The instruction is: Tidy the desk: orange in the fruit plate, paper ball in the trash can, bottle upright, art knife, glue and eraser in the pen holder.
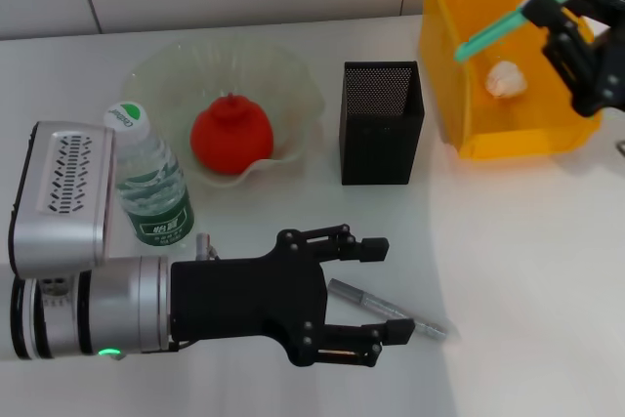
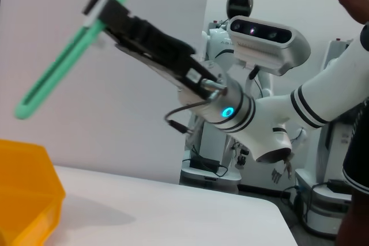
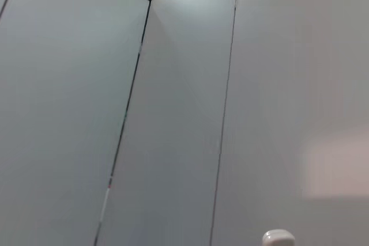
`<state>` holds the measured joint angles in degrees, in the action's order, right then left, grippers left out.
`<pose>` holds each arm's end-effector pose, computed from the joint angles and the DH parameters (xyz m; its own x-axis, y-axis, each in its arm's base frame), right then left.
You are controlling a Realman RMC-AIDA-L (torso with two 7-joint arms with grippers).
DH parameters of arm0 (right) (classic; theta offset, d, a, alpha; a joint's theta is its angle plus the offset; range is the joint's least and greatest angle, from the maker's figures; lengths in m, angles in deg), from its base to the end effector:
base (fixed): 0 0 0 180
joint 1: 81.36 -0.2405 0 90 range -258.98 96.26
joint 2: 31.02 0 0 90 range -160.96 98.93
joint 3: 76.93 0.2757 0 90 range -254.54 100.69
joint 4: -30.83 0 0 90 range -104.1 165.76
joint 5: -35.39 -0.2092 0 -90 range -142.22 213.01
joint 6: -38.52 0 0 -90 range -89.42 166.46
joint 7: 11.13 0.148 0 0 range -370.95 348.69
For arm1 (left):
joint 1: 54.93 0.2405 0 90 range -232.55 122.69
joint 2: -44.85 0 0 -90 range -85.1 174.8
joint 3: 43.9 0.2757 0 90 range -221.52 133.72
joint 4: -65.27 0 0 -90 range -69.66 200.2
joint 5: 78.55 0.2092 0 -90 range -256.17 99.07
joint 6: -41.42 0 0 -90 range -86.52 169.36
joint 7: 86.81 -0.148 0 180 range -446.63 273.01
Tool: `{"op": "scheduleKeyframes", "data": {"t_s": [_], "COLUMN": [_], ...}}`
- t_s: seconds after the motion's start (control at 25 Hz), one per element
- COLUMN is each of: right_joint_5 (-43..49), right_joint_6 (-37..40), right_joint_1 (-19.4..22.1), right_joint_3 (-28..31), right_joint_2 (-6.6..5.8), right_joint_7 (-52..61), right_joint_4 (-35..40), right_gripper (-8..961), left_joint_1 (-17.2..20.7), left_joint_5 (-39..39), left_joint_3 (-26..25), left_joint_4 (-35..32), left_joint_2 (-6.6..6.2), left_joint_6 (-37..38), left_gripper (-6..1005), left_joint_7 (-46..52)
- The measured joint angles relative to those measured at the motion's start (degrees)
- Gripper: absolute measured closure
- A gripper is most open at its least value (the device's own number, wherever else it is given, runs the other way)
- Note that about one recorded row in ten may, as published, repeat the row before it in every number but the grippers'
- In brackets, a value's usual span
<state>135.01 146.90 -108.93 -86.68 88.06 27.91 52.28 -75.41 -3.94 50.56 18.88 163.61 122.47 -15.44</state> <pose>0.2772 0.3059 0.0407 0.5269 0.3604 -0.7697 -0.3629 -0.7235 -0.5872 -0.2006 0.2706 -0.0922 0.8016 0.1547 0.5775 0.1348 -0.9878 0.0775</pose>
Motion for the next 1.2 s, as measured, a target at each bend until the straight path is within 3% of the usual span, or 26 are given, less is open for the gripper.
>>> {"op": "scheduleKeyframes", "data": {"t_s": [0.08, 0.48, 1.2], "right_joint_5": [0.0, 0.44, 0.57], "right_joint_6": [-3.28, -12.86, -25.84], "right_joint_1": [-1.47, -4.66, -8.43], "right_joint_3": [-0.07, -0.26, -5.42], "right_joint_2": [0.1, 0.17, 0.28], "right_joint_7": [-5.33, -9.67, -9.77], "right_joint_4": [-3.33, -9.09, -12.1], "right_gripper": [759, 758, 756], "left_joint_1": [-0.26, -0.5, -0.62], "left_joint_5": [-0.07, -0.09, -0.07], "left_joint_3": [0.31, 0.51, 0.47], "left_joint_4": [0.86, 1.26, 1.84], "left_joint_2": [-0.01, -0.02, -0.02], "left_joint_6": [0.04, 0.07, 0.06], "left_gripper": [184, 184, 184], "left_joint_7": [-0.01, 0.48, 0.58]}}
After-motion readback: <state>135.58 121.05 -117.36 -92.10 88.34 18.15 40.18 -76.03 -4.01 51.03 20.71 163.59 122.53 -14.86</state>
